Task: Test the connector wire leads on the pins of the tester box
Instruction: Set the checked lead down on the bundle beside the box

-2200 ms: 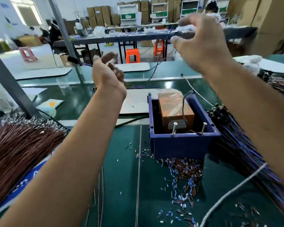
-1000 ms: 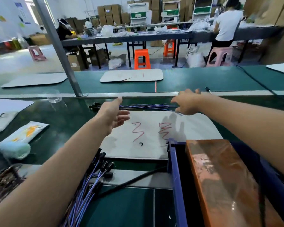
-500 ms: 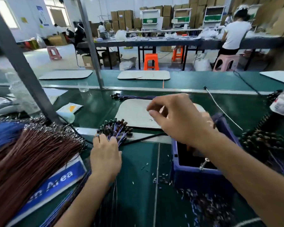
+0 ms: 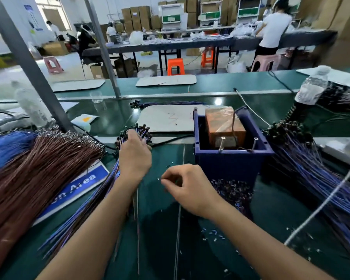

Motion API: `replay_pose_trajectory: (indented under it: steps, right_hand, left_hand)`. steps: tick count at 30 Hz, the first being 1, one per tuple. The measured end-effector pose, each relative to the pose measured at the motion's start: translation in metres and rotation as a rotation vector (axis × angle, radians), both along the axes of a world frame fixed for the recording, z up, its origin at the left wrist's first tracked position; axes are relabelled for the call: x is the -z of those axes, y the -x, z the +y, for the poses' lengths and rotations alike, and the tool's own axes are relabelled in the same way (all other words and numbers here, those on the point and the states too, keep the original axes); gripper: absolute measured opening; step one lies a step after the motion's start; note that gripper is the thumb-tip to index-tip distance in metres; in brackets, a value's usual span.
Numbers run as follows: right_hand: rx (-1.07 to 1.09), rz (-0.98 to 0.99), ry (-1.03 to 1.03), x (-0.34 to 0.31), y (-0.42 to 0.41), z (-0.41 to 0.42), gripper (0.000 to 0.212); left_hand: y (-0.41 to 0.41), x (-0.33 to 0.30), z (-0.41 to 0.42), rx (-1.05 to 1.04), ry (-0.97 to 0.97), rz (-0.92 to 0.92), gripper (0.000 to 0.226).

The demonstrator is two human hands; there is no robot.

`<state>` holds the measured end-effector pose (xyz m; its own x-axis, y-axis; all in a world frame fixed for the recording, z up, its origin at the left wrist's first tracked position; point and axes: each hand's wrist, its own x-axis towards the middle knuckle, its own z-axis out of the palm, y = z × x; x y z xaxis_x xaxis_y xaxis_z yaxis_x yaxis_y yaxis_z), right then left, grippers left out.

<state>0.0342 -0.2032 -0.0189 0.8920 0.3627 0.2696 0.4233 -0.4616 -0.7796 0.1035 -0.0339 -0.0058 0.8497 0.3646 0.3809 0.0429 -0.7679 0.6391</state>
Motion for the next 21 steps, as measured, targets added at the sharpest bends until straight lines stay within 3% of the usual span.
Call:
replay_pose_trajectory:
  steps: [3,5,7,9,11,14,18,21]
  right_hand:
    - [0.019,0.063,-0.058,-0.004,-0.001,0.002,0.007]
    - [0.042,0.162,-0.131,-0.006,-0.001,0.007,0.007]
    - [0.056,0.398,-0.344,-0.009,0.001,0.013,0.008]
    - [0.053,0.683,-0.608,-0.012,0.002,0.018,0.024]
    - [0.054,0.812,-0.777,-0.011,-0.001,0.020,0.047]
    - [0.052,0.857,-0.951,-0.008,-0.009,0.026,0.065]
    - [0.124,0.901,-1.043,-0.011,-0.019,0.039,0.054]
    - [0.159,0.852,-0.979,-0.015,-0.022,0.048,0.038]
  left_hand:
    - [-0.002,-0.014,-0.010,-0.033,0.274,0.008,0.009]
    - [0.000,-0.021,-0.015,-0.052,0.213,0.086,0.009]
    - [0.007,-0.025,-0.021,-0.002,0.158,0.107,0.014]
    - [0.016,-0.030,-0.027,0.110,0.169,0.025,0.026]
    - [0.026,-0.037,-0.029,0.277,0.181,-0.044,0.041]
    - [0.040,-0.046,-0.014,0.513,0.027,0.047,0.055]
    - [0.055,-0.034,0.011,0.736,-0.027,0.393,0.044]
    - [0.061,-0.019,0.016,0.779,-0.014,0.413,0.052]
